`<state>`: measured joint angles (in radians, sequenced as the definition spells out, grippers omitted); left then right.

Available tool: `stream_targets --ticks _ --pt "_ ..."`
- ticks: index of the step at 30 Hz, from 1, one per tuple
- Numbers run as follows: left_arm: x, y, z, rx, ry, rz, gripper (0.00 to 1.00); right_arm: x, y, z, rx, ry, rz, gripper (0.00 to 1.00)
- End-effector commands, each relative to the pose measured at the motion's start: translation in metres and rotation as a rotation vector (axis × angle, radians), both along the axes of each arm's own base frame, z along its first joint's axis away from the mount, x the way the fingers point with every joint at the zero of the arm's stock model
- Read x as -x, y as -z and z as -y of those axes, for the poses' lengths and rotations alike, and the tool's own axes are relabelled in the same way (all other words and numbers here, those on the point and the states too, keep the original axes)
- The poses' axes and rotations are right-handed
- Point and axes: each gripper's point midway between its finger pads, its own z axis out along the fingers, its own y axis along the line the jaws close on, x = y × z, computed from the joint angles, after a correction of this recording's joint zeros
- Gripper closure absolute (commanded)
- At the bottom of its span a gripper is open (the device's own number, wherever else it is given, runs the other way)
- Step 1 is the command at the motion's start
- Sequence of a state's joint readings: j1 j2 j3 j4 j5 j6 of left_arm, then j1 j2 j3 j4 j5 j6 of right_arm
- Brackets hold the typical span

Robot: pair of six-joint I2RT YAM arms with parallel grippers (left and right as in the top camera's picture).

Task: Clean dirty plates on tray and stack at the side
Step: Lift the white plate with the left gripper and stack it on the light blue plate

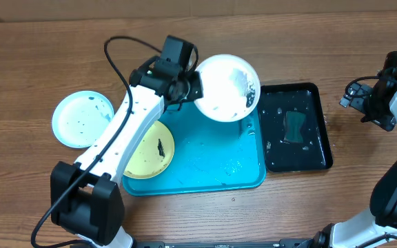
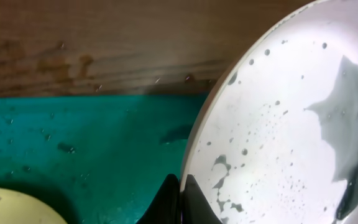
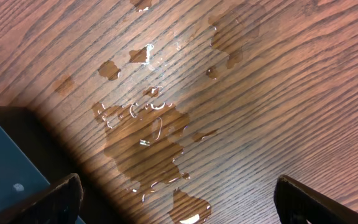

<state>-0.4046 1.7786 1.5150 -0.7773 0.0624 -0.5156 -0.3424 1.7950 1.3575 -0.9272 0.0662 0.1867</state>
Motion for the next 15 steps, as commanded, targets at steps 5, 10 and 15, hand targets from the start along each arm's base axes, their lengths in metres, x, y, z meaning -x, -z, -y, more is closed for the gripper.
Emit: stream_targets --ticks 5,10,15 --pt "0.002 -0.042 0.049 -0.098 0.072 0.219 0.96 -0.004 -0.005 0.002 0.004 0.009 0.019 0.0" --pt "0.011 -0.056 0.075 -0.199 0.069 0.348 0.96 -0.004 -0.005 0.002 0.004 0.009 0.019 0.0" --pt "0.024 -0.079 0.097 -0.358 0.095 0.521 0.96 -0.004 -0.005 0.002 0.004 0.009 0.019 0.0"
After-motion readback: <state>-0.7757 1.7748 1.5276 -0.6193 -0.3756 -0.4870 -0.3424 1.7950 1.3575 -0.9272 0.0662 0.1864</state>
